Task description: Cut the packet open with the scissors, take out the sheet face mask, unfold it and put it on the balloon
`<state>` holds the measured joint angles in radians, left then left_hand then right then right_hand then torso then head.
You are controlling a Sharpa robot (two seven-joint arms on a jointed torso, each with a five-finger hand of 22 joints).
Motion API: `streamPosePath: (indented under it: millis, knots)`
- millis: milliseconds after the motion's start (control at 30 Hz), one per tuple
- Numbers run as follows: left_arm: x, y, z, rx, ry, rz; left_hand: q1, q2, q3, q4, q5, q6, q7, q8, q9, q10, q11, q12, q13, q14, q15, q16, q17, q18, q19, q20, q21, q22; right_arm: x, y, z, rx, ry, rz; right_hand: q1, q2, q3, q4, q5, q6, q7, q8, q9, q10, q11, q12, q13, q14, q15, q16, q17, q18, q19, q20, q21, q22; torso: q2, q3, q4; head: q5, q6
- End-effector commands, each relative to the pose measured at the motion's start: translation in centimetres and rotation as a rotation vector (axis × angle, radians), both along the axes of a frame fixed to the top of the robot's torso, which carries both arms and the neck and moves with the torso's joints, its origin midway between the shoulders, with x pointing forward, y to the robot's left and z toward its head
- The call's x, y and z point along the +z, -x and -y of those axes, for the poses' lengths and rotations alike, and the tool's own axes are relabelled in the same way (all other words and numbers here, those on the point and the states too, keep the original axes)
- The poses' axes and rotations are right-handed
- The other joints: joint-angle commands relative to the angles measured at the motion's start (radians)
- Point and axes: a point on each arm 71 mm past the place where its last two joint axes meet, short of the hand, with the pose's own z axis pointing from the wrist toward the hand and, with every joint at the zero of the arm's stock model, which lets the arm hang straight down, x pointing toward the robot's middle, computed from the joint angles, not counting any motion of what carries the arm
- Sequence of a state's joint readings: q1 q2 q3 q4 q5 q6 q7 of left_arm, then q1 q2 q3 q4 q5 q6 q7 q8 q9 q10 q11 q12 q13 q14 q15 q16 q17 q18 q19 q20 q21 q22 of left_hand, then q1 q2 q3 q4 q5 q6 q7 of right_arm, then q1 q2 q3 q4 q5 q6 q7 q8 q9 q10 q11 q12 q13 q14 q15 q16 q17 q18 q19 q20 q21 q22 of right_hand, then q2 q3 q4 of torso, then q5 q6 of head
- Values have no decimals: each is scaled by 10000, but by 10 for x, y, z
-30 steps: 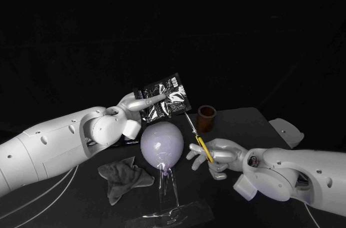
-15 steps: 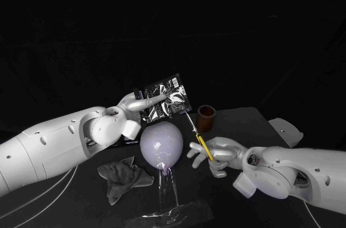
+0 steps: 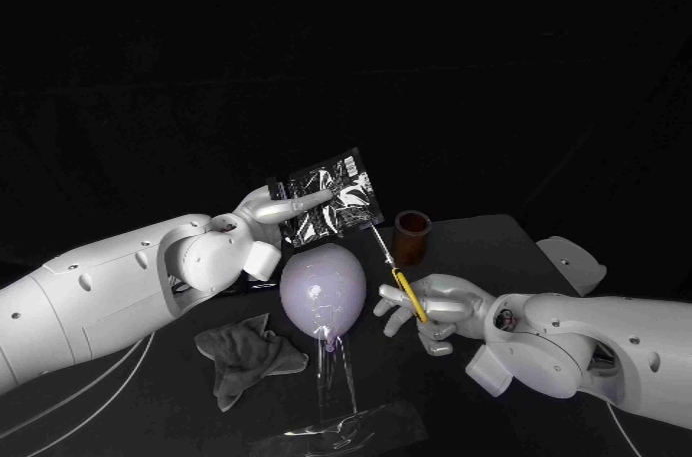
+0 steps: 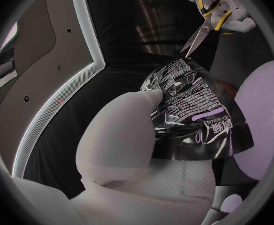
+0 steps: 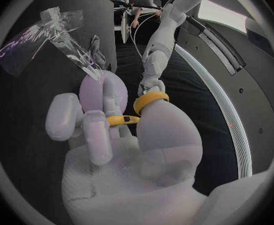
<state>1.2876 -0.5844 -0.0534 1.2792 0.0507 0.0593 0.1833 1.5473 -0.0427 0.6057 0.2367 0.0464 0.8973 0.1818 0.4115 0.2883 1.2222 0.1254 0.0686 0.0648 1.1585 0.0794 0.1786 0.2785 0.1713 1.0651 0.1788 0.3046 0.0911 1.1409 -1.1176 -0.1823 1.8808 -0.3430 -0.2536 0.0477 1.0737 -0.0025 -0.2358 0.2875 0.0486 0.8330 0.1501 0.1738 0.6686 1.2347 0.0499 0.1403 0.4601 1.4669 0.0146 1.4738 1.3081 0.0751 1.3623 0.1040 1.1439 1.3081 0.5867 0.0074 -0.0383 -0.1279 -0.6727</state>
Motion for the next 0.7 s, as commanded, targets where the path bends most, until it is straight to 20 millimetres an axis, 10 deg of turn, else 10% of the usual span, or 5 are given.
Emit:
streamPosePath:
  millis: [33,700]
  knots:
    - [2,1,2,-203,82,28,39,100,52,-53,30,-3,55,39,497,64,-4,-41,6,53,17,39,10,129,60,15,40,9,3,0,-1,107,-99,232,-7,128,-67,-5,-2,-18,71,44,-18,819,249,-64,-18,588,-151,51,418,205,-68,-4,-33,384,-7,4,-2,-5,8]
    - [1,1,1,-205,-97,-35,47,96,70,-83,30,-12,65,44,510,58,1,-44,4,49,18,33,14,128,66,8,40,6,14,-6,2,41,-111,638,69,192,-156,-13,-3,-3,68,61,-52,844,247,-109,-45,589,-153,54,420,209,-80,-4,-49,378,-4,-3,2,-16,1]
